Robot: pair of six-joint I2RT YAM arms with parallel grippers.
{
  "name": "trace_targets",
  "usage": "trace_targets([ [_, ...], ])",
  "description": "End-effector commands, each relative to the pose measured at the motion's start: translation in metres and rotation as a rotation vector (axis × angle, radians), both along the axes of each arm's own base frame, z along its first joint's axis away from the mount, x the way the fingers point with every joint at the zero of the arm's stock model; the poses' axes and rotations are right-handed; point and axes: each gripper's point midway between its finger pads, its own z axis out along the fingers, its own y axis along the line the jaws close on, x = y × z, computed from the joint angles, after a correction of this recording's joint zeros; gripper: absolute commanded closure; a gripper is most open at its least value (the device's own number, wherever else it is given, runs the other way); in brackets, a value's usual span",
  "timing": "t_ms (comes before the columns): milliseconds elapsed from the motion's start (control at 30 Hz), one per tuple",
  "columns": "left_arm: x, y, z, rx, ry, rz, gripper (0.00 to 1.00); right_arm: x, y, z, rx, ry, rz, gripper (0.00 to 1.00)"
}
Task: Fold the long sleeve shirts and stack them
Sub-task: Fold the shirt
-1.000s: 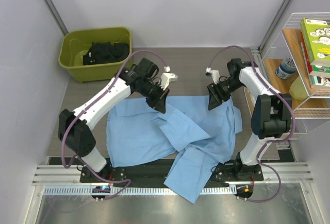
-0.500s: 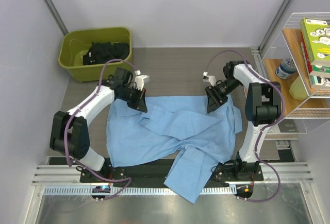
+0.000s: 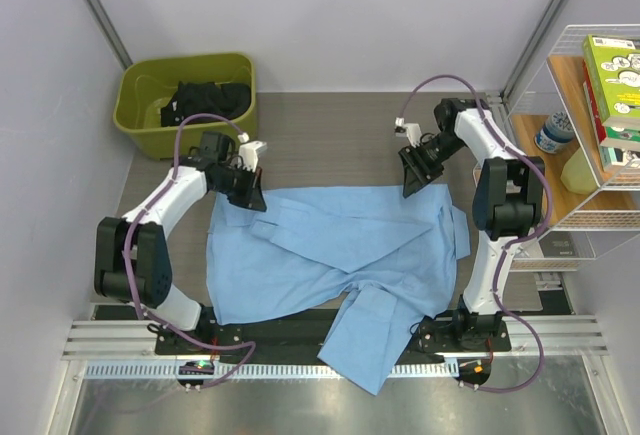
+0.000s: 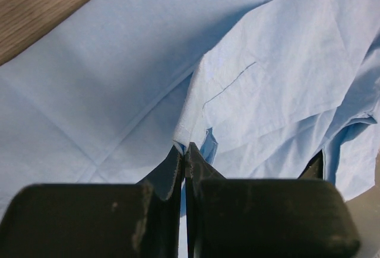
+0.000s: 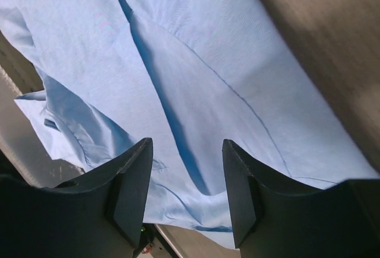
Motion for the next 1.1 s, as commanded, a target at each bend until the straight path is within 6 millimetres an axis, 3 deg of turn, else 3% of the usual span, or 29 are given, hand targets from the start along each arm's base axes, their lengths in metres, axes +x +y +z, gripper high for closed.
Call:
trace_targets([
  [0, 0.010, 0.015, 0.000, 0.036, -0.056, 0.012, 1.00, 0.017, -0.003, 0.016, -0.028, -0.051, -0.009, 0.45],
  [167, 0.011, 0.027, -0.009, 0.080, -0.051, 0.028, 0.99, 0.019, -0.008, 0.021, -0.061, -0.068, -0.006, 0.45],
  [233, 0.010, 0.036, -0.015, 0.135, -0.037, 0.039, 0.93, 0.019, -0.010, 0.023, -0.074, -0.076, -0.003, 0.45],
  [300, 0.013, 0.053, -0.016, 0.227, -0.042, 0.067, 0.79, 0.017, -0.014, 0.026, -0.108, -0.091, -0.001, 0.45],
  [333, 0.012, 0.060, -0.014, 0.261, -0.039, 0.082, 0.65, 0.015, -0.015, 0.026, -0.123, -0.091, 0.004, 0.45],
  [367, 0.013, 0.066, -0.011, 0.282, -0.055, 0.095, 0.57, 0.013, -0.016, 0.028, -0.137, -0.098, 0.010, 0.45],
  [433, 0.014, 0.073, 0.004, 0.313, -0.138, 0.084, 0.33, 0.006, -0.020, 0.030, -0.165, -0.101, 0.019, 0.45],
  [467, 0.013, 0.073, 0.010, 0.312, -0.166, 0.075, 0.26, 0.003, -0.019, 0.030, -0.171, -0.100, 0.023, 0.45],
  [533, 0.007, 0.067, 0.017, 0.329, -0.214, 0.023, 0.25, -0.012, -0.021, 0.022, -0.204, -0.068, 0.037, 0.46],
  [600, -0.005, 0.056, 0.011, 0.347, -0.201, -0.050, 0.25, -0.020, -0.021, 0.014, -0.222, -0.056, 0.037, 0.48],
  [733, -0.019, 0.055, -0.023, 0.417, -0.128, -0.080, 0.33, -0.025, -0.022, -0.015, -0.281, -0.047, 0.031, 0.48],
  [867, -0.019, 0.072, -0.063, 0.528, -0.053, -0.084, 0.41, -0.016, -0.029, -0.042, -0.341, -0.040, 0.019, 0.48],
  [1067, 0.004, 0.089, -0.094, 0.619, -0.098, -0.152, 0.49, 0.013, -0.037, -0.077, -0.412, -0.045, -0.014, 0.48],
])
